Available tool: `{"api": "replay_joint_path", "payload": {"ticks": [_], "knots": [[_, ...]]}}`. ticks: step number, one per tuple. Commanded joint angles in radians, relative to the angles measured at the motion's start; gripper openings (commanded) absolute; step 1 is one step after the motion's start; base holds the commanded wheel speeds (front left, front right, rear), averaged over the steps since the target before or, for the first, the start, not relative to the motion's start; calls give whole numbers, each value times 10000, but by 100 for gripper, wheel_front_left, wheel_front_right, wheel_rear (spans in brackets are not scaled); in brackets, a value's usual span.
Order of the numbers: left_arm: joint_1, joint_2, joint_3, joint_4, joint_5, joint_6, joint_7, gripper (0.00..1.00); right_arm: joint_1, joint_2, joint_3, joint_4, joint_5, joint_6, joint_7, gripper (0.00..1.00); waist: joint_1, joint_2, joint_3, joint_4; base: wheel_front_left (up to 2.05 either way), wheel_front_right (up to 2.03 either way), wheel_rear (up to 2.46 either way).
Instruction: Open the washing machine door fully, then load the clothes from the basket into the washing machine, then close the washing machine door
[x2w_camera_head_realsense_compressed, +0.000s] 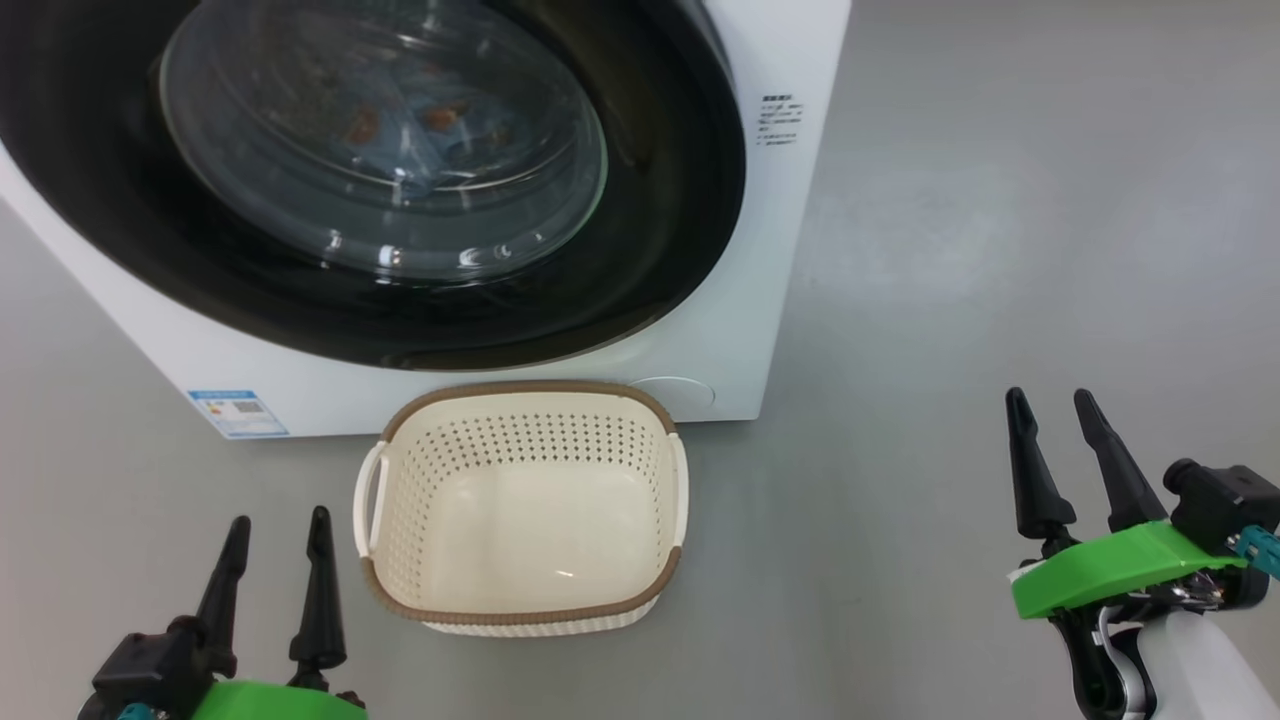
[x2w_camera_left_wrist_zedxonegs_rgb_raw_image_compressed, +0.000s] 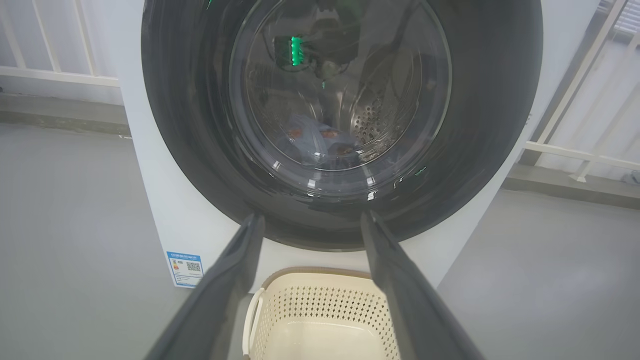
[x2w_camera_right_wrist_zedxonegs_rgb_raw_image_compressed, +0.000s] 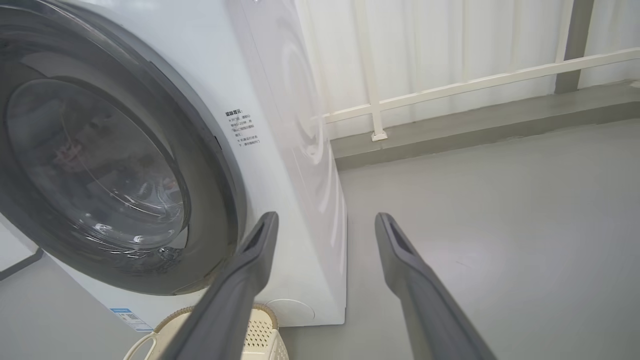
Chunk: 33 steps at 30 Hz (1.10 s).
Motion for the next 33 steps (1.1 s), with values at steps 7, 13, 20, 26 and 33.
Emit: {"api": "replay_joint_path", "payload": {"ticks": [7, 13, 20, 26, 33], "knots": [[120, 310, 402, -193, 117, -21, -65, 100, 265, -49, -13, -337, -30, 0, -49, 100, 0, 0, -167, -268, 0, 0, 0], [230, 313, 531, -214, 229, -21, -65, 100, 427, -7, -145, -440, -55, 0, -49, 100, 0, 0, -197, -411, 0, 0, 0], [280, 269, 623, -239, 350, -21, -65, 100, 574, 30, -221, -488, -87, 0, -49, 100, 0, 0, -208, -490, 0, 0, 0], [301, 236, 715, -234, 404, -21, -65, 100, 610, 60, -231, -463, -102, 0, -49, 100, 0, 0, -246, -532, 0, 0, 0], [364, 207, 782, -240, 470, -21, -65, 100, 672, 80, -248, -440, -110, 0, -49, 100, 0, 0, -319, -549, 0, 0, 0]]}}
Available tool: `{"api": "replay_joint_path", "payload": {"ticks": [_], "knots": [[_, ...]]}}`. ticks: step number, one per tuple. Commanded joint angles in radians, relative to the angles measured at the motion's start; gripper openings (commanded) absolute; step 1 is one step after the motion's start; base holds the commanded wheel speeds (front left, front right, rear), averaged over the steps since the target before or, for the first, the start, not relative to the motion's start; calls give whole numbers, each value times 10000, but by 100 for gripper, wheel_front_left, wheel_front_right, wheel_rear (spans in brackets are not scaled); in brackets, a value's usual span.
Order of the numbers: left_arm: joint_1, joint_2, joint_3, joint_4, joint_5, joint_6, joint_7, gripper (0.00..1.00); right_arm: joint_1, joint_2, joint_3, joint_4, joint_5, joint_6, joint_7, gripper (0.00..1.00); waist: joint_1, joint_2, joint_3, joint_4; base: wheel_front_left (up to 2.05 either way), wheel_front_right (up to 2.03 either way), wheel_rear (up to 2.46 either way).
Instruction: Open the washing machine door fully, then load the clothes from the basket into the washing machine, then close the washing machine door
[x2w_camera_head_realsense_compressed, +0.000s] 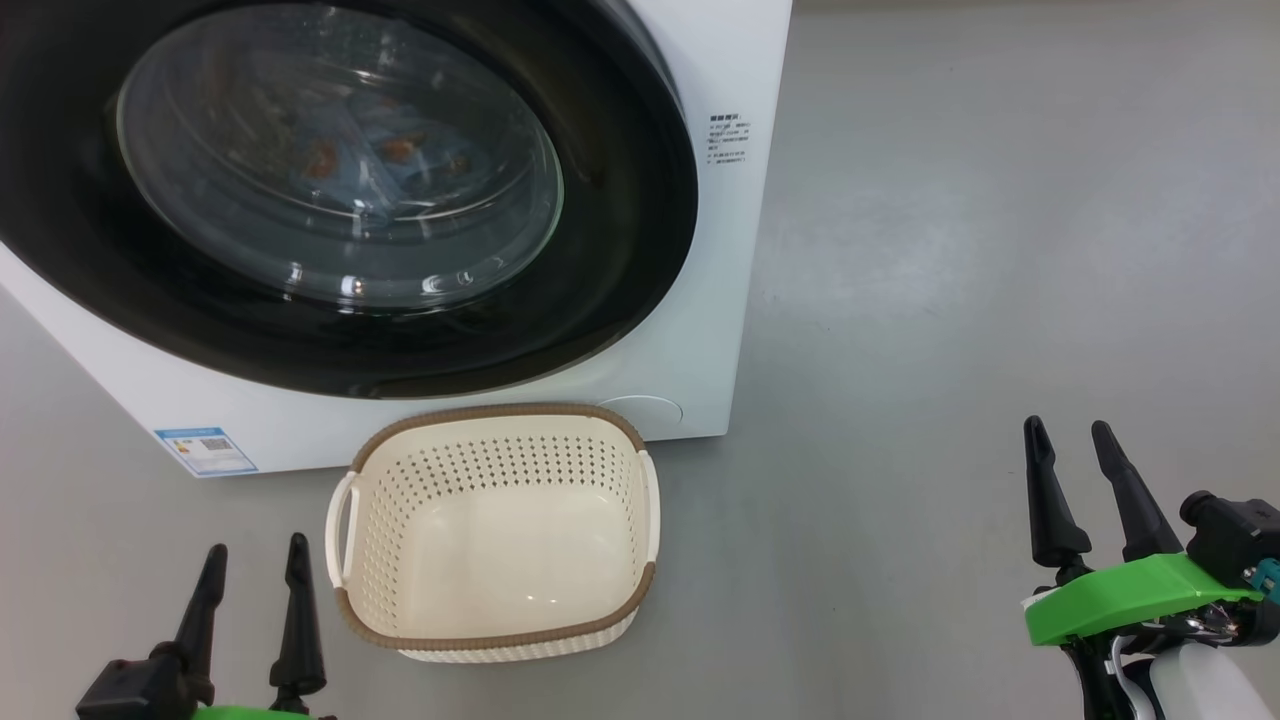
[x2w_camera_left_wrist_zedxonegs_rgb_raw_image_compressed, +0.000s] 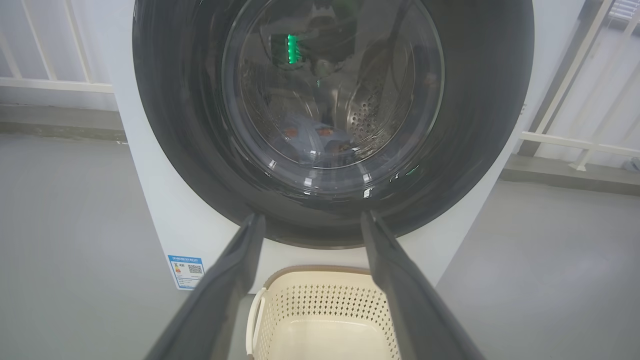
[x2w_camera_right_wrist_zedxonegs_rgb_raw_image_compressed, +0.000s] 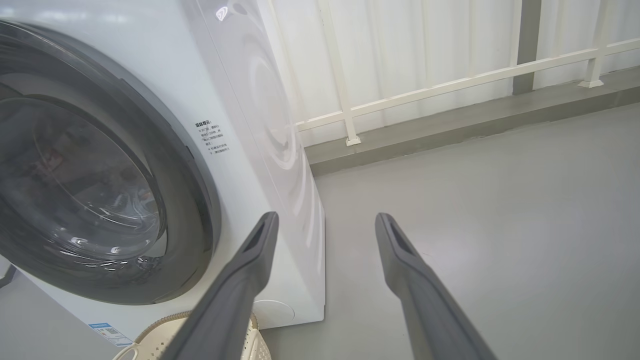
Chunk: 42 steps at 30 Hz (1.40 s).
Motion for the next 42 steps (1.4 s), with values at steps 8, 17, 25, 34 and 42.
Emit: {"api": "replay_joint_path", "payload": {"ticks": [8, 17, 25, 34, 42], "knots": [[25, 142, 370, -256, 164, -21, -65, 100, 88, -43, 210, -241, -86, 0, -51, 100, -1, 0, -32, -7, 0, 0, 0], [-4, 154, 354, -311, 193, -21, -65, 100, 70, -31, 176, -254, -85, 0, -51, 100, -1, 0, 18, 20, 0, 0, 0], [-14, 144, 397, -336, 252, -21, -65, 100, 54, -22, 157, -282, -86, 0, -51, 100, -1, 0, 74, 45, 0, 0, 0], [-58, 110, 481, -345, 314, -21, -65, 100, 31, -18, 99, -307, -88, 0, -51, 100, -1, 0, 153, 99, 0, 0, 0], [-94, 93, 503, -294, 318, -21, -65, 100, 9, -22, 71, -308, -107, 0, -51, 100, -1, 0, 173, 140, 0, 0, 0]]}}
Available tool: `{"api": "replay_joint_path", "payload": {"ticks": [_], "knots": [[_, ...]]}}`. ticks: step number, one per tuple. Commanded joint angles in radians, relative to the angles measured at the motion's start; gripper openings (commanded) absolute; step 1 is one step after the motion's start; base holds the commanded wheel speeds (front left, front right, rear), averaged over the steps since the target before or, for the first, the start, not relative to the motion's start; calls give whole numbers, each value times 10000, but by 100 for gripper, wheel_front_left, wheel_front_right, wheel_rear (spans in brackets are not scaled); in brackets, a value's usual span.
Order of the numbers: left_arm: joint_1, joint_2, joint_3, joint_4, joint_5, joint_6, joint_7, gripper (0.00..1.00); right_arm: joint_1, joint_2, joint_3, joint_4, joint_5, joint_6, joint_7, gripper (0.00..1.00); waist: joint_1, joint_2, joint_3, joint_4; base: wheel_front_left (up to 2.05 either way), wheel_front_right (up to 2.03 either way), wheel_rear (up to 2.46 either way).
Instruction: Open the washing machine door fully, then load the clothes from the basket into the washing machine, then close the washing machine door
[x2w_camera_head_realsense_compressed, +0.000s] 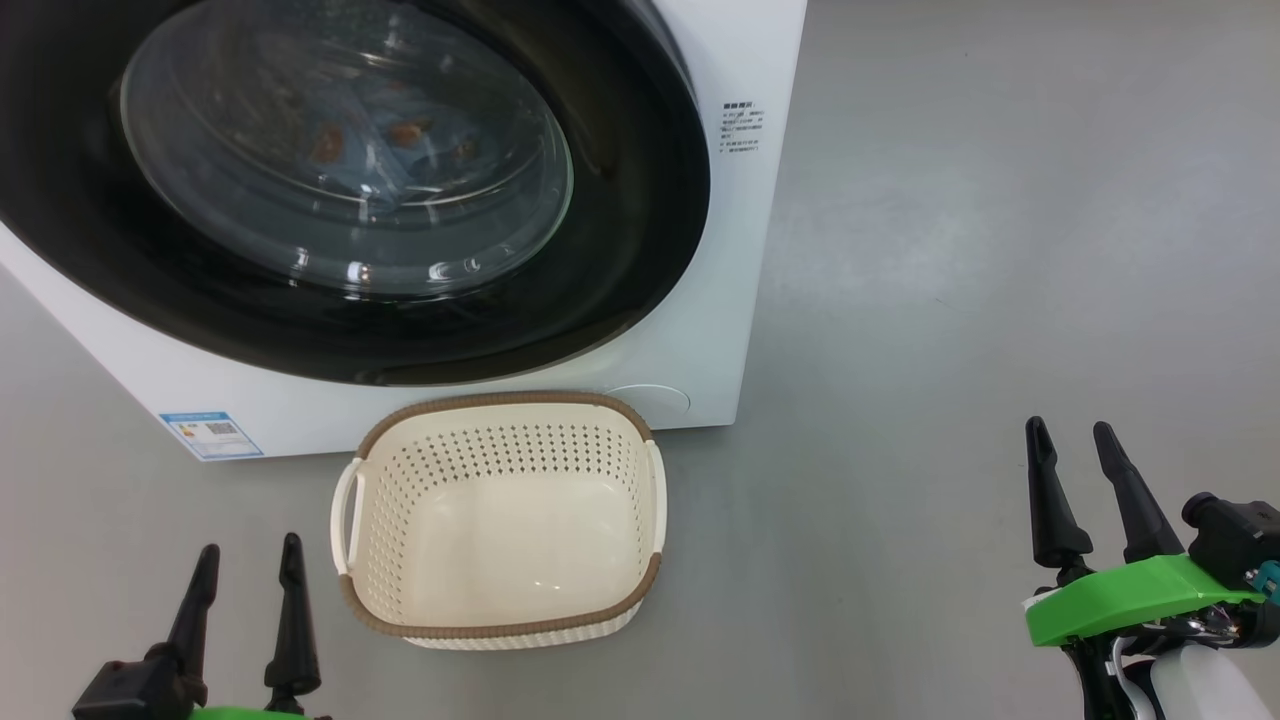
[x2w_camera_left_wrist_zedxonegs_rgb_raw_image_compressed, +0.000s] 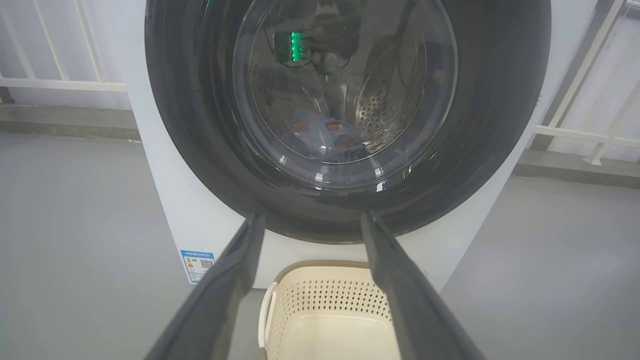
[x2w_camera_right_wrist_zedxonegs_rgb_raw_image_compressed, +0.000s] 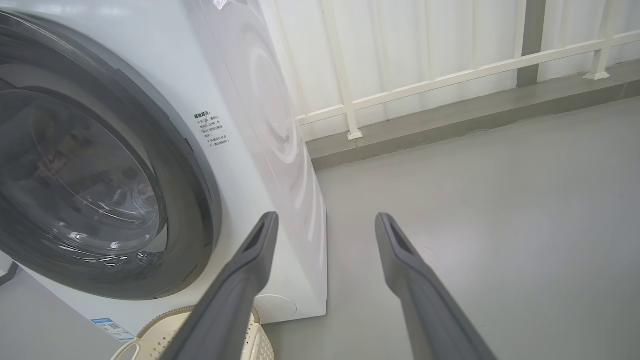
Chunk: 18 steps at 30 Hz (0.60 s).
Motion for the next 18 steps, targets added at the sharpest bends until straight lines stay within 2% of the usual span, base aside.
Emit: {"api": "replay_joint_path", "payload": {"ticks": [1, 12, 13, 18], "knots": [[-121, 148, 332, -211, 69, -21, -65, 100, -32, -67, 132, -256, -108, 0, -49, 100, 0, -1, -12, -1, 0, 0, 0], [-55, 116, 406, -285, 203, -21, -65, 100, -9, -59, 119, -249, -132, 0, -49, 100, 0, -1, -79, -36, 0, 0, 0], [0, -18, 79, -15, 98, 0, 0, 0, 0, 7, -12, -3, -35, 0, 1, 0, 0, -1, -79, -35, 0, 0, 0], [10, -192, 36, 571, 84, 2, 13, 0, 238, 280, 75, 602, -40, 0, 15, 0, 0, -1, -85, -36, 0, 0, 0]]}}
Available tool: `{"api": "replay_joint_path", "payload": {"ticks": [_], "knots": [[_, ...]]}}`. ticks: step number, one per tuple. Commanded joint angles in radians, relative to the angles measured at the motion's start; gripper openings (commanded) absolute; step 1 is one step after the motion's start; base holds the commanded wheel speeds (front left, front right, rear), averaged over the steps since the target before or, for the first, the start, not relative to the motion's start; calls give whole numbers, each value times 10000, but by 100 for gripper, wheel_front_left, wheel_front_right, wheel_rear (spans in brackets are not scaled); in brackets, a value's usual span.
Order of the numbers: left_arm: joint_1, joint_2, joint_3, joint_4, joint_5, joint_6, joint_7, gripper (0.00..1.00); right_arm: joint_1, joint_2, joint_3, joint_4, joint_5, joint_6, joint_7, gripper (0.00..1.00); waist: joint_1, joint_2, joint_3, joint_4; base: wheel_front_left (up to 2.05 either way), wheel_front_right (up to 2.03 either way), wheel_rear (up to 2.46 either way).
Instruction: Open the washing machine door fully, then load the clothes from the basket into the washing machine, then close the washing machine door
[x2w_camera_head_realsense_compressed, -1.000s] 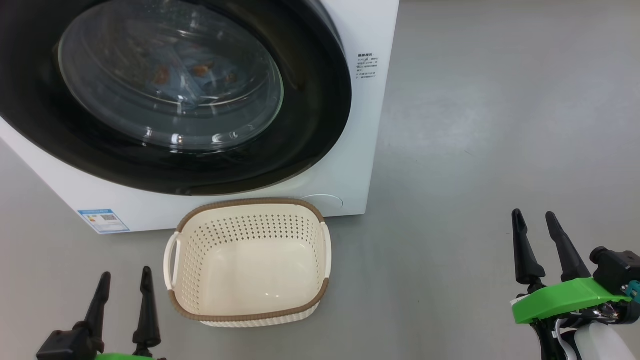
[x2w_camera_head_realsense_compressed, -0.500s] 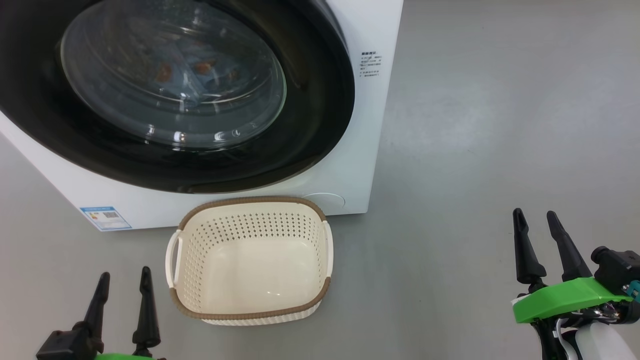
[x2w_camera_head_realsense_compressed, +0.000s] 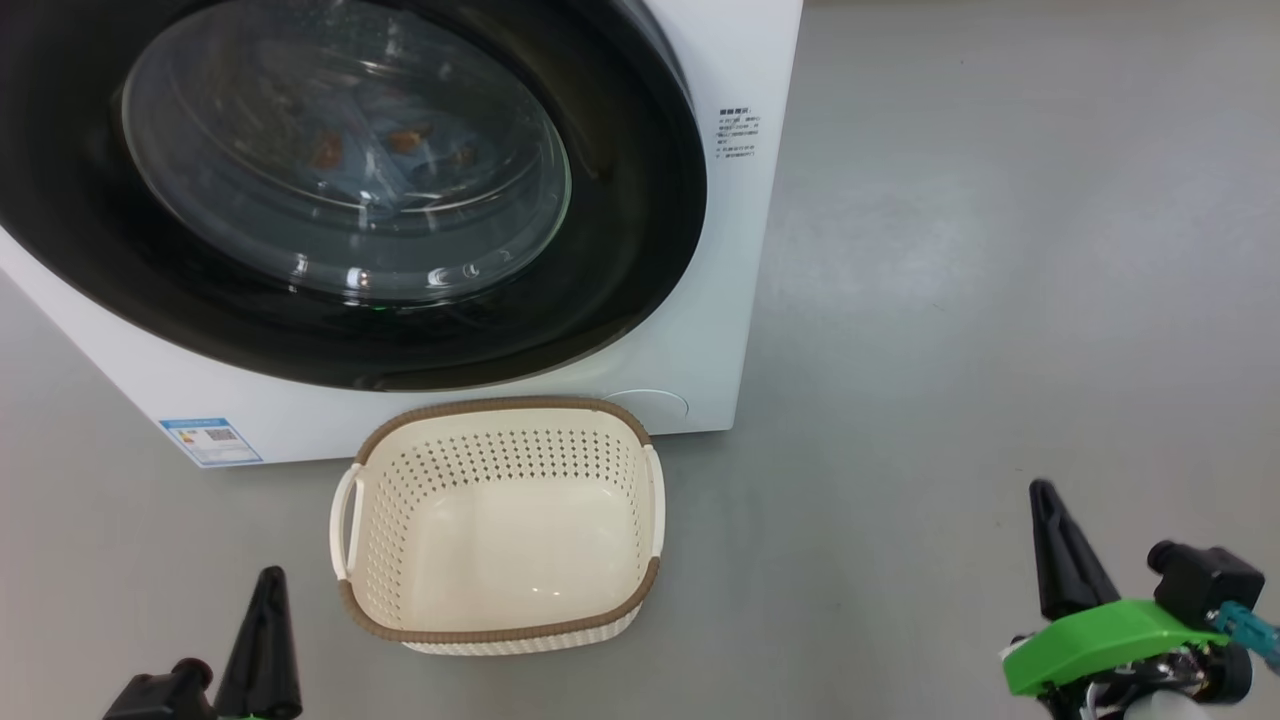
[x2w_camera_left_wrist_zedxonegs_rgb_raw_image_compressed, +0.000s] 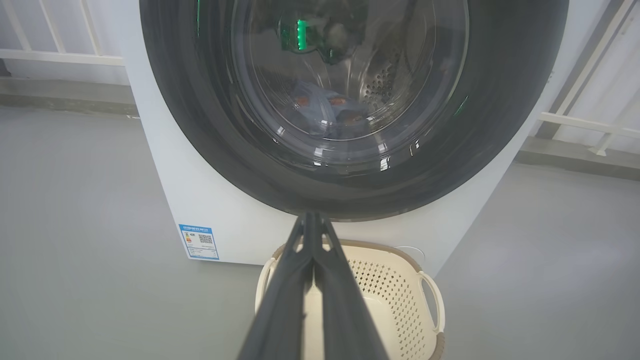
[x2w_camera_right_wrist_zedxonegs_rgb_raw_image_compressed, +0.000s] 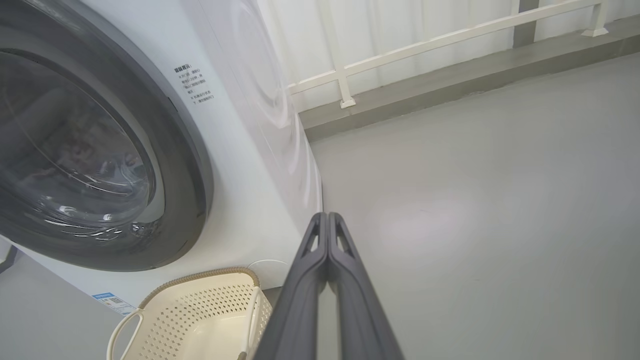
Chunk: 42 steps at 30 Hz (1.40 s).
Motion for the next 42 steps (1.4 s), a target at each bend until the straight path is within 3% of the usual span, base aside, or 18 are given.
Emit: {"api": "replay_joint_path", "payload": {"ticks": [1, 6, 11, 42], "knots": [[-13, 30, 17, -81, -105, 0, 35, 0, -62, -32, -12, -86, 93, 0, 31, 0, 1, 0, -3, 0, 0, 0, 0], [-30, 27, 47, -117, -653, -1, 196, 0, -46, -17, -59, -157, 563, 0, 179, 0, 17, 0, -61, 20, 0, 0, 0], [-52, 23, 59, -146, -1201, 2, 334, 0, -43, -2, -103, -212, 1033, 0, 325, 0, 2, 0, -89, 37, 0, 0, 0], [-214, 2, 176, -317, -4602, -3, 1235, 0, -30, 90, -386, -578, 3938, 0, 1240, 0, 1, 0, -326, 140, 0, 0, 0]]}}
